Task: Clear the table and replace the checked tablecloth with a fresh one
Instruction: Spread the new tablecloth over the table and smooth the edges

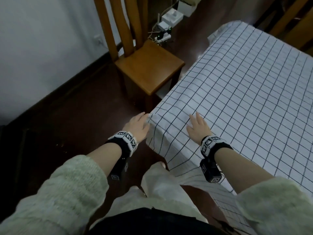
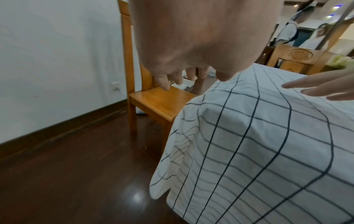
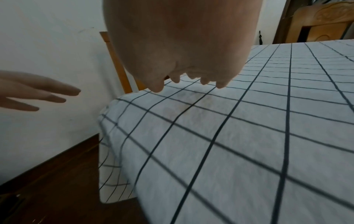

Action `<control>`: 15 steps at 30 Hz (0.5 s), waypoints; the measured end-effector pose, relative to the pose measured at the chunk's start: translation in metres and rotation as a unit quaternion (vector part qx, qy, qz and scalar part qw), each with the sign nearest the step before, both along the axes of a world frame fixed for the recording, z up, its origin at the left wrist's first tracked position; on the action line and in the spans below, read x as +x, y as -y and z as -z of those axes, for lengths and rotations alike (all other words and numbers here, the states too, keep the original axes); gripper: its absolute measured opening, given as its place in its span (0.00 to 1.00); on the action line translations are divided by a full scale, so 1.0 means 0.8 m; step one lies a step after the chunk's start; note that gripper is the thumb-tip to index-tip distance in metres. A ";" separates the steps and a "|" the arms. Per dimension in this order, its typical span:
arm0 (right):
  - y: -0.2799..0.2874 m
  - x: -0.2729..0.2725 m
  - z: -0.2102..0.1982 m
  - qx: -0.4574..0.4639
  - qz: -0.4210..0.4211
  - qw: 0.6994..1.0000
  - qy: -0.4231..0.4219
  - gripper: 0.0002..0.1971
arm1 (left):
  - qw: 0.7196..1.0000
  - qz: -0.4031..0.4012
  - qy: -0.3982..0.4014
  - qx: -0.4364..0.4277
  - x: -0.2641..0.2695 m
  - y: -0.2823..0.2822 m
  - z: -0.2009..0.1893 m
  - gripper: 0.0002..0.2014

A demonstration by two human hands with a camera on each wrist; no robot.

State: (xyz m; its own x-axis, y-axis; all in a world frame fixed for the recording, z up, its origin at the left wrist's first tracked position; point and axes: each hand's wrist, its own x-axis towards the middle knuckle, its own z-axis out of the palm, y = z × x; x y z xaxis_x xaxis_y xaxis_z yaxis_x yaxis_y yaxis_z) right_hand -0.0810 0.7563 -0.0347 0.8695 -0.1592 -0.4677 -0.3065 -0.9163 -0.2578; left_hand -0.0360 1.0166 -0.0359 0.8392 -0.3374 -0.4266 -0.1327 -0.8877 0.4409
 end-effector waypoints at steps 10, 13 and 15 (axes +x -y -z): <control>0.076 0.060 0.001 -0.050 0.124 0.986 -0.098 0.33 | 0.988 0.109 -0.103 0.027 0.107 0.149 0.009 0.29; 0.086 0.066 -0.002 -0.066 0.118 0.983 -0.126 0.35 | 0.977 0.153 -0.120 0.084 0.118 0.173 0.016 0.31; 0.087 0.070 -0.003 -0.067 0.117 0.982 -0.130 0.36 | 0.975 0.154 -0.124 0.105 0.123 0.180 0.021 0.32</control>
State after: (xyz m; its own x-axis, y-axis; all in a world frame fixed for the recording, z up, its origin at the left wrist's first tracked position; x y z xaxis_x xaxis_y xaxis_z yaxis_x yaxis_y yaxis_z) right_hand -0.0247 0.6869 -0.0325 0.6566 -0.4153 -0.6296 -0.5515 -0.8338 -0.0251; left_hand 0.0622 0.8723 -0.0525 0.5740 -0.4399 -0.6907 -0.3185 -0.8970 0.3065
